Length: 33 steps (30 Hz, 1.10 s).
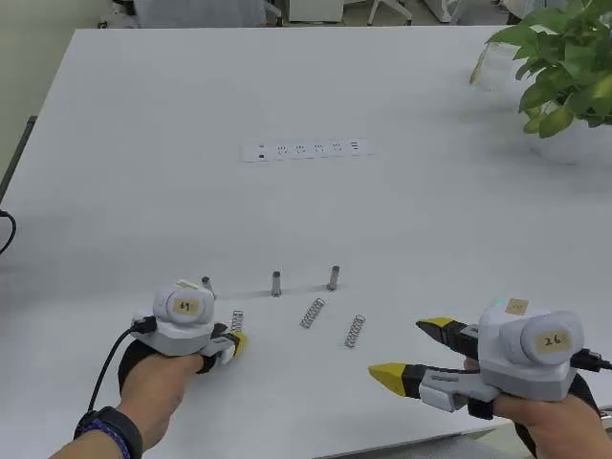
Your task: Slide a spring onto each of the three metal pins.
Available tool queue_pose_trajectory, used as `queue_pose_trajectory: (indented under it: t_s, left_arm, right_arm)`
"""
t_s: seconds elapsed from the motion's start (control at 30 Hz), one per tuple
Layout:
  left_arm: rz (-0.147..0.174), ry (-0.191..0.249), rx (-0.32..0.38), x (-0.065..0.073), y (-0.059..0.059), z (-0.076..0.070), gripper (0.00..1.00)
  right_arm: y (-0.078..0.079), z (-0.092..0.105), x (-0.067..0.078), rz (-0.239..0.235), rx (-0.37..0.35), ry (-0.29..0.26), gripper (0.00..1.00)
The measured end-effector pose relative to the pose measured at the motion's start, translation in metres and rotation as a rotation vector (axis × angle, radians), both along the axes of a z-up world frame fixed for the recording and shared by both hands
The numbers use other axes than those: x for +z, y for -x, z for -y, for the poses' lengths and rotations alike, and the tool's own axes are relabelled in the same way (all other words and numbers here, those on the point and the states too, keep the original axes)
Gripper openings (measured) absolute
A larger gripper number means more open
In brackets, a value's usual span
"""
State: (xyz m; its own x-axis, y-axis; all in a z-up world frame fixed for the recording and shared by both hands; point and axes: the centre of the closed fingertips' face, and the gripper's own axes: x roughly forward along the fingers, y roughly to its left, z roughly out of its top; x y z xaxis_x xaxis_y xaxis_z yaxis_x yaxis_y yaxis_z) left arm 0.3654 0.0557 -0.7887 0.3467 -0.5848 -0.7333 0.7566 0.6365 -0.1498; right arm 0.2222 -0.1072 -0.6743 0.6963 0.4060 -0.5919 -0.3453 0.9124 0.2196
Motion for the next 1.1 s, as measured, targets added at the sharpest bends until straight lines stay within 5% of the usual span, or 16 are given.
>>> queue_pose_trajectory:
  t_s: [0.13,0.6,1.1]
  left_arm:
    - [0.015,-0.038,0.004,-0.002,-0.002,-0.005,0.03]
    - [-0.016,-0.035,-0.024,0.004,0.008,-0.009,0.02]
    - [0.015,-0.024,-0.070,0.021,0.021,-0.018,0.02]
  right_arm:
    - [0.000,0.000,-0.001,0.000,0.000,-0.004,0.61]
    - [0.005,-0.001,-0.006,-0.012,0.008,-0.008,0.60]
    - [0.003,-0.011,-0.008,-0.015,0.032,-0.026,0.58]
